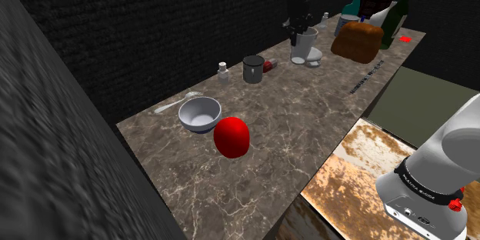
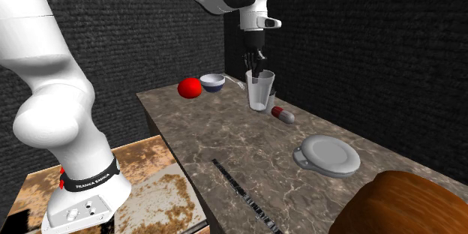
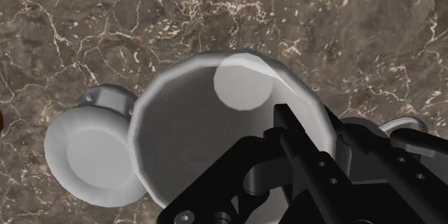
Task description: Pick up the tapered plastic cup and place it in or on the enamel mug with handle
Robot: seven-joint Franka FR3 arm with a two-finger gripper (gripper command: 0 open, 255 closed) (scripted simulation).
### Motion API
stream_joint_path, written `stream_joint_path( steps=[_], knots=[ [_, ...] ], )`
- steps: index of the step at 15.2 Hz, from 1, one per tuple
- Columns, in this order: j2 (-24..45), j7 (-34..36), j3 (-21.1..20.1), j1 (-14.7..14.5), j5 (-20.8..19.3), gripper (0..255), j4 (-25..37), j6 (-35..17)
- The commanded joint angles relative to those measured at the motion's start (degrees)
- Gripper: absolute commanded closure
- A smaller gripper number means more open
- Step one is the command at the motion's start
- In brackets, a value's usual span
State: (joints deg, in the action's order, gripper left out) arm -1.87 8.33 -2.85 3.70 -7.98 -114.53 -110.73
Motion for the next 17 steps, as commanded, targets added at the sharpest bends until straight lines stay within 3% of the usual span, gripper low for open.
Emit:
stream_joint_path(
  steps=[1, 11, 17],
  knots=[
    [-0.3, -0.2, 0.0, 0.0, 0.1, 255, 1.2, 1.5],
    [-1.2, -1.0, -0.1, -0.1, 0.4, 255, 7.5, 8.6],
    [9.0, 4.5, -3.1, -3.2, -0.1, 255, 22.3, 14.1]
  ],
)
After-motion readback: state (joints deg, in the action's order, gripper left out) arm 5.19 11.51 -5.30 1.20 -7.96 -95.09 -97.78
